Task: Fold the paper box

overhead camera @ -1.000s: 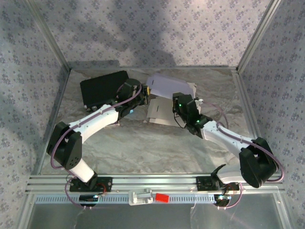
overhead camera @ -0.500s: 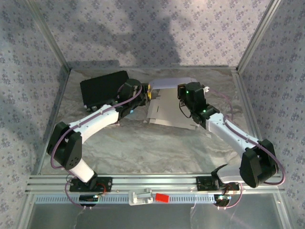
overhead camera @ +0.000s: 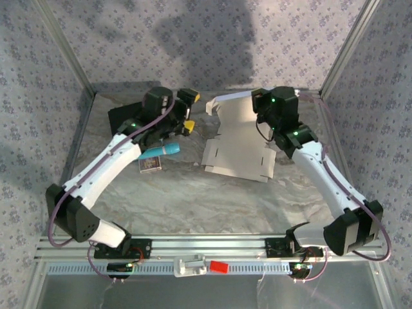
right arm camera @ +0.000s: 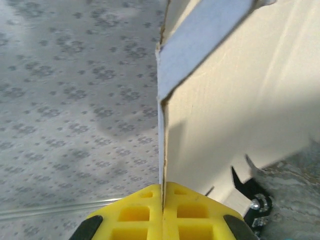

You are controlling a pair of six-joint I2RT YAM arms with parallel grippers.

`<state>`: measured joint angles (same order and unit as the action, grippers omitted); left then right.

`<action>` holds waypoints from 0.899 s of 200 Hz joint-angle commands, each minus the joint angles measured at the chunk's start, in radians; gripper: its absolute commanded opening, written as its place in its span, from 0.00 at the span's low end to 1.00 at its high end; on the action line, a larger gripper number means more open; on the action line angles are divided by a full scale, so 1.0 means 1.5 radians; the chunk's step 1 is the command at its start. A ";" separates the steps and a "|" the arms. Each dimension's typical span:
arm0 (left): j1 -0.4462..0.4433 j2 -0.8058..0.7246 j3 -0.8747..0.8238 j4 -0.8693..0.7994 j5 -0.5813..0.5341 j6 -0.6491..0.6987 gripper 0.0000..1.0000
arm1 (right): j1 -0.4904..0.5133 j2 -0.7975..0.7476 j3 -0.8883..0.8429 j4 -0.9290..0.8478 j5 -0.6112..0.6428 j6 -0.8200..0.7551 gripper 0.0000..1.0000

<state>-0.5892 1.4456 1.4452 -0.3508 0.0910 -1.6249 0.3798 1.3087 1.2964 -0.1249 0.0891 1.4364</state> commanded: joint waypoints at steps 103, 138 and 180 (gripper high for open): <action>0.068 0.044 0.057 -0.134 0.085 0.294 0.83 | -0.011 -0.076 0.138 -0.244 -0.009 -0.038 0.00; 0.094 0.019 0.042 -0.181 0.086 0.357 0.78 | 0.056 -0.154 0.164 -0.456 0.075 0.062 0.00; 0.142 0.005 0.031 -0.190 0.119 0.370 0.73 | 0.119 -0.091 0.282 -0.577 0.091 0.193 0.00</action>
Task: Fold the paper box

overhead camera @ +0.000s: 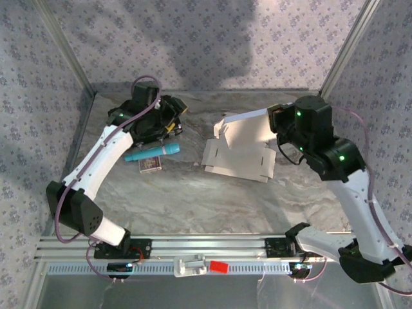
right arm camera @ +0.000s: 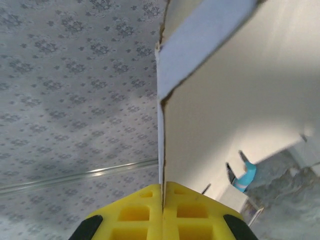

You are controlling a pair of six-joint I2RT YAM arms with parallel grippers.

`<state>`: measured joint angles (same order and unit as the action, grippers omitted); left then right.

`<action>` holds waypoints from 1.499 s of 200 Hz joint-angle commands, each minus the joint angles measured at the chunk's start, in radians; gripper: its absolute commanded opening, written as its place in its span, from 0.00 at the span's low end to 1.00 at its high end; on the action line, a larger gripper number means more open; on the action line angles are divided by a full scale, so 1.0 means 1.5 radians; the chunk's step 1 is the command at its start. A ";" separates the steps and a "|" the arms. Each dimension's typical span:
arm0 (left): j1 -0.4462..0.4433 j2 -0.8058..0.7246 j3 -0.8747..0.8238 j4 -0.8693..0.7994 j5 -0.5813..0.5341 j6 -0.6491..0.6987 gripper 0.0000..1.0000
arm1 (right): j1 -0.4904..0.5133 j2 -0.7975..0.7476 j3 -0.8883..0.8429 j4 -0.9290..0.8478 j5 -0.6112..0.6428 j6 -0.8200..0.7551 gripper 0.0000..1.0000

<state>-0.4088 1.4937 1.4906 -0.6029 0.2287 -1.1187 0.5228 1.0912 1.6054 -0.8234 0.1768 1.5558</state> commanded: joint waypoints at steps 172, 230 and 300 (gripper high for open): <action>-0.046 -0.003 -0.081 0.038 0.058 0.022 0.70 | -0.016 0.203 -0.309 0.286 -0.081 0.242 0.00; -0.036 0.002 -0.094 -0.003 0.019 0.056 0.67 | -0.017 0.164 -0.385 0.359 -0.120 0.222 0.00; -0.019 0.002 -0.184 0.017 0.055 0.081 0.64 | 0.042 0.049 -0.467 0.343 0.026 0.234 0.00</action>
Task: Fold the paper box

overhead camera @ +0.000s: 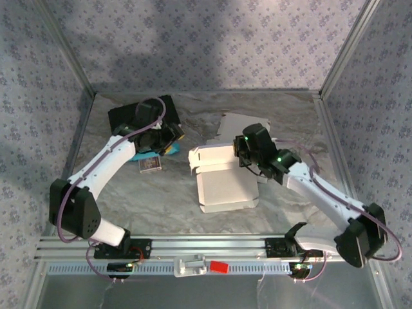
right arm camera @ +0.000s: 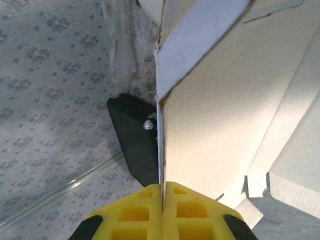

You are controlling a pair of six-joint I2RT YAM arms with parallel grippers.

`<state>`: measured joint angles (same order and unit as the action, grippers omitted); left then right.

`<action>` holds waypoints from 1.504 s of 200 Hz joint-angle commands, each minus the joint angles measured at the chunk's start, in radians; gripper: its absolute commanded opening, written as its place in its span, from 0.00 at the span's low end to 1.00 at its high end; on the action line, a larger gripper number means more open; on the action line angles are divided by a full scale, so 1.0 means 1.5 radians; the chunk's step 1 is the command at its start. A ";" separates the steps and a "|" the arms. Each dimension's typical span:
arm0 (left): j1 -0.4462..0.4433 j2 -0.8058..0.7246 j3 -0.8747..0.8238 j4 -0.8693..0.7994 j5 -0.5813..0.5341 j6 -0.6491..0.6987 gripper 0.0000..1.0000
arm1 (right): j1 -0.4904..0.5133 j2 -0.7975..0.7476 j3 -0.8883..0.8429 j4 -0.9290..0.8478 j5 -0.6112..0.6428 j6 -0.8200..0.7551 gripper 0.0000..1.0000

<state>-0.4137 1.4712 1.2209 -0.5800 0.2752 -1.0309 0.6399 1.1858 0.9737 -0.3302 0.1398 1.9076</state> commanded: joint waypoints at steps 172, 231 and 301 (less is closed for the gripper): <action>-0.176 0.602 0.473 0.069 0.065 0.061 0.46 | -0.167 -0.246 -0.092 -0.151 -0.046 -0.100 0.00; -0.135 0.817 0.839 -0.003 0.070 0.038 0.43 | -0.171 -0.200 -0.096 -0.070 -0.079 -0.107 0.00; -0.080 0.644 0.895 -0.148 -0.002 0.067 0.70 | -0.146 -0.085 -0.110 0.107 -0.072 -0.098 0.00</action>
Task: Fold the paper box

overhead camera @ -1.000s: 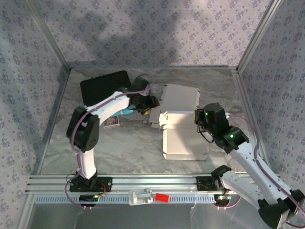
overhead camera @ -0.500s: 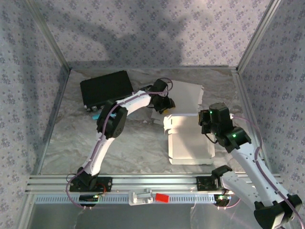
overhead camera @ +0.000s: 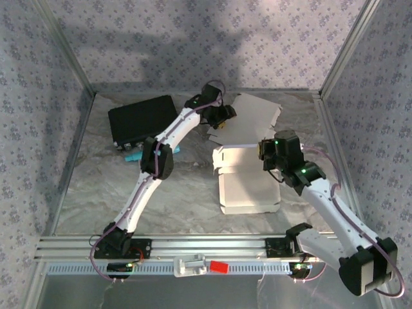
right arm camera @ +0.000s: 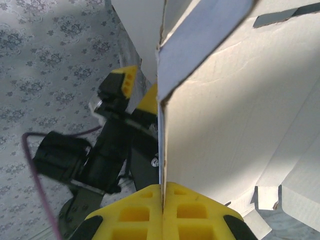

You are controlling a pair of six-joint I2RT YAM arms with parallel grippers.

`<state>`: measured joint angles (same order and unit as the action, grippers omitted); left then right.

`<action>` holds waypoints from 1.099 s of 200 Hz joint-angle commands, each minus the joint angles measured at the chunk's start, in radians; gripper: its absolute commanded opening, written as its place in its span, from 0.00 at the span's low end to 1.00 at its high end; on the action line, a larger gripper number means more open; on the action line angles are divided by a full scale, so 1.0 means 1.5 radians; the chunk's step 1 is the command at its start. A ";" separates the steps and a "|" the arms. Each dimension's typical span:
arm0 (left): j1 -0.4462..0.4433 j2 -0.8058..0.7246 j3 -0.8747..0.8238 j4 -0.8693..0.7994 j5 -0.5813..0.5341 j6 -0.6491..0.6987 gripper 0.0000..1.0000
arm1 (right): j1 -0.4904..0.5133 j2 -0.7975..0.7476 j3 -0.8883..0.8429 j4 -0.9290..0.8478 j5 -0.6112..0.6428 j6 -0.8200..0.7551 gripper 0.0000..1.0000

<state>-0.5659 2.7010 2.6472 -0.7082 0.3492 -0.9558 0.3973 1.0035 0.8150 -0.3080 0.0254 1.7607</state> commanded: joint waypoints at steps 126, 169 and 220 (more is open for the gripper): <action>0.146 -0.842 -0.957 0.086 -0.103 0.143 0.55 | 0.162 0.243 -0.020 0.356 0.067 0.005 0.00; 0.145 -0.935 -1.130 0.182 -0.065 0.210 0.40 | 0.149 0.220 -0.103 0.431 0.029 -0.053 0.00; 0.082 -0.974 -1.269 0.349 -0.023 0.353 0.31 | 0.146 0.225 -0.135 0.482 0.025 -0.059 0.00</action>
<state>-0.3859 1.2648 0.8017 -0.3622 0.2653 -0.5774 0.6212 1.3415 0.6243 0.3748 0.0731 1.7088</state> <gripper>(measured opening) 0.314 0.051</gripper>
